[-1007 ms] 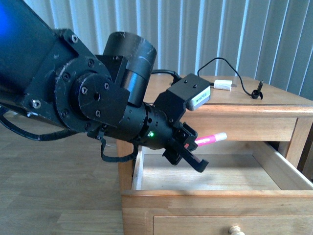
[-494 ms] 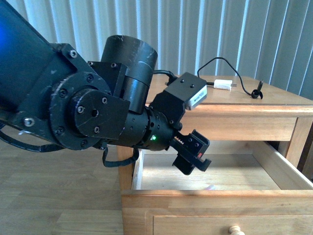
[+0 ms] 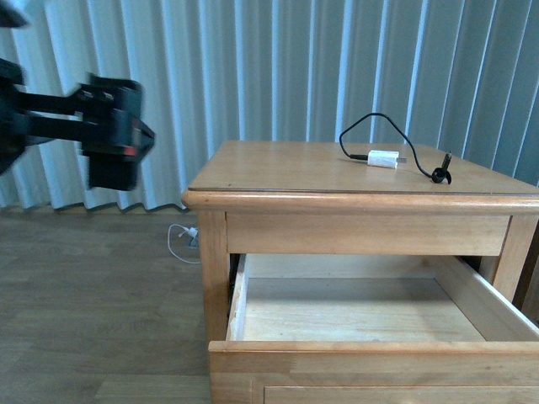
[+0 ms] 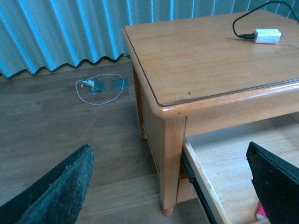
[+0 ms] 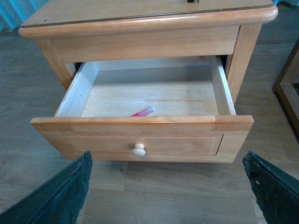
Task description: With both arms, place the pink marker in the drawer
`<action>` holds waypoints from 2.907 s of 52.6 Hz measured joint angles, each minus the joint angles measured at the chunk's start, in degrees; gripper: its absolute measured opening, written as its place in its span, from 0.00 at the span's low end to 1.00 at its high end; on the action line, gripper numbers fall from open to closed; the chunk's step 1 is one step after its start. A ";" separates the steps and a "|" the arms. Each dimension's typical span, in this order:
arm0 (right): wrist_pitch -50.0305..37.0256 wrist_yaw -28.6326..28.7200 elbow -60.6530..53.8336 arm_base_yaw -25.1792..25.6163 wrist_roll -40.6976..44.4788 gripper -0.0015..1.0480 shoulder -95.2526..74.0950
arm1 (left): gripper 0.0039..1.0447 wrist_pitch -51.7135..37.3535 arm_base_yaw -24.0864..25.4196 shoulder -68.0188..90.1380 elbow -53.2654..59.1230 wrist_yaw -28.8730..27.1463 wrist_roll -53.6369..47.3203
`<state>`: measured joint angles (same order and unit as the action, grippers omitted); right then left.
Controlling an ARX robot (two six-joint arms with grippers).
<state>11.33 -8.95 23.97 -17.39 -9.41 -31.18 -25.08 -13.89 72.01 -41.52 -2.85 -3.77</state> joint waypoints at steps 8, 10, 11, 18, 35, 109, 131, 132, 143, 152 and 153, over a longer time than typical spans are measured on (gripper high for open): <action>0.00 0.00 0.00 0.00 0.00 0.92 0.02 | 0.95 7.02 3.56 -16.85 10.64 -0.20 7.10; 0.00 -0.02 0.00 0.00 0.00 0.92 0.00 | 0.95 7.52 4.15 -21.35 14.23 -0.20 9.42; 0.00 0.00 0.00 0.00 0.00 0.92 0.00 | 0.95 7.80 4.17 -23.06 15.56 -1.01 9.60; 0.00 -0.02 0.00 0.00 0.00 0.92 0.02 | 0.95 8.98 4.52 -28.30 19.56 -2.60 12.13; 0.00 0.00 0.00 0.00 0.00 0.92 0.00 | 0.51 -0.04 7.21 -33.66 28.65 -3.63 5.22; 0.00 0.00 -0.04 0.00 0.00 0.92 0.02 | 0.04 22.88 13.75 -68.11 40.19 2.93 4.02; 0.00 -0.02 -0.04 0.00 0.00 0.92 0.00 | 0.27 24.96 13.75 -71.69 40.19 2.89 4.02; 0.00 -0.02 -0.04 0.00 0.00 0.92 0.00 | 0.31 24.96 13.75 -71.69 40.19 2.89 4.02; -9.92 -16.02 -3.89 -3.43 7.91 0.92 0.20 | 0.72 24.98 13.75 -71.71 40.19 2.89 4.04; 2.19 -8.61 -2.03 -2.56 5.51 0.92 -5.97 | 0.95 25.00 13.75 -71.71 40.19 2.86 4.00; 2.56 -7.67 -1.92 -2.36 5.40 0.92 -7.21 | 0.94 25.00 13.75 -71.71 40.19 2.86 4.00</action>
<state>13.89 -16.62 22.04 -19.75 -4.01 -38.39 -0.08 -0.14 0.30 -1.32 0.01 0.23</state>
